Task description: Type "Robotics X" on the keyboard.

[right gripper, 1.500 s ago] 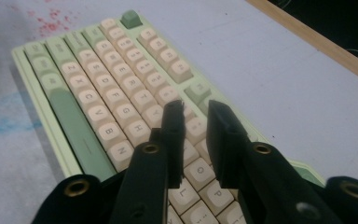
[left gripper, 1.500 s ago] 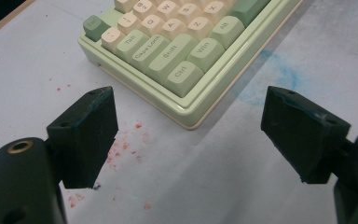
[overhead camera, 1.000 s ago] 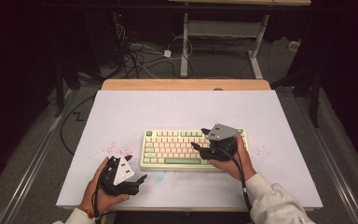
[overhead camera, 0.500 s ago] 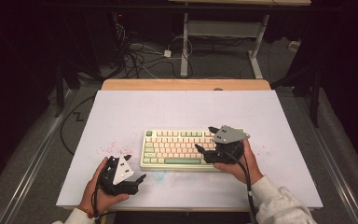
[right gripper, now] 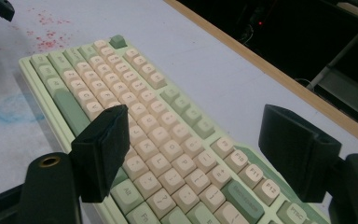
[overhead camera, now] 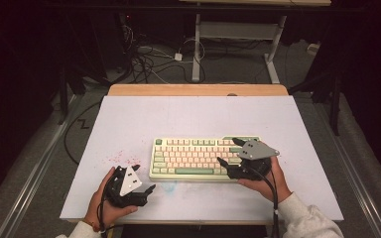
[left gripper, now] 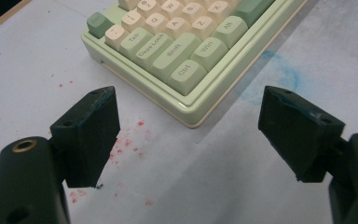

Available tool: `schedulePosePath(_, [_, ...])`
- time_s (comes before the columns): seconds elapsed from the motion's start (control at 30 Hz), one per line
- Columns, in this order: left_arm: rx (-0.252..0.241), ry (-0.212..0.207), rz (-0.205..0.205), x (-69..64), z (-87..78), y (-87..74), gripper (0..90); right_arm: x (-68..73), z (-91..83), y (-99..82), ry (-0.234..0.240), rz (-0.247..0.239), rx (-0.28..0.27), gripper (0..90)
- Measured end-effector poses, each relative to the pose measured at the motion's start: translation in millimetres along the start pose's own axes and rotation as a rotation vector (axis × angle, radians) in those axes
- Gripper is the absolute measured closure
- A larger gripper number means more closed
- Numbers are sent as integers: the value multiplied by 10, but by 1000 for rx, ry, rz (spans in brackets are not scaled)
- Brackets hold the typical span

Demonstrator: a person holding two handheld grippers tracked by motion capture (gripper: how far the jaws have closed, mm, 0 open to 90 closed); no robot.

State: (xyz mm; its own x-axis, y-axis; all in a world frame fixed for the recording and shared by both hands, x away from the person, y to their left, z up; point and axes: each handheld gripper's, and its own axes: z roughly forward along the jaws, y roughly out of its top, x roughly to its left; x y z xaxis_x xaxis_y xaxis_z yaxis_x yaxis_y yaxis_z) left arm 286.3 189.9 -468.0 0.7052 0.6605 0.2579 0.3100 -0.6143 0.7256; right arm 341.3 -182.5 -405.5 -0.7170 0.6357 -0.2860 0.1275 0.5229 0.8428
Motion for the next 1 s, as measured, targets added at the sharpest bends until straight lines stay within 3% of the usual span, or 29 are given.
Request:
schedulePosePath(0.4, [-48, 16, -42, 18, -76, 35, 319, -10, -224, -259, -51, 1, 14, 249])
schedulePosePath(0.73, [-67, -39, -71, 91, -87, 116, 682, 22, -357, -529, -51, 34, 43, 252])
schedulePosePath(0.9, [-29, -43, -87, 118, -53, 183, 814, 31, -393, -614, -54, 42, 62, 252])
schedulePosePath(1.0, [-11, -57, -69, 125, -35, 228, 870, 30, -406, -629, -52, 49, 63, 252])
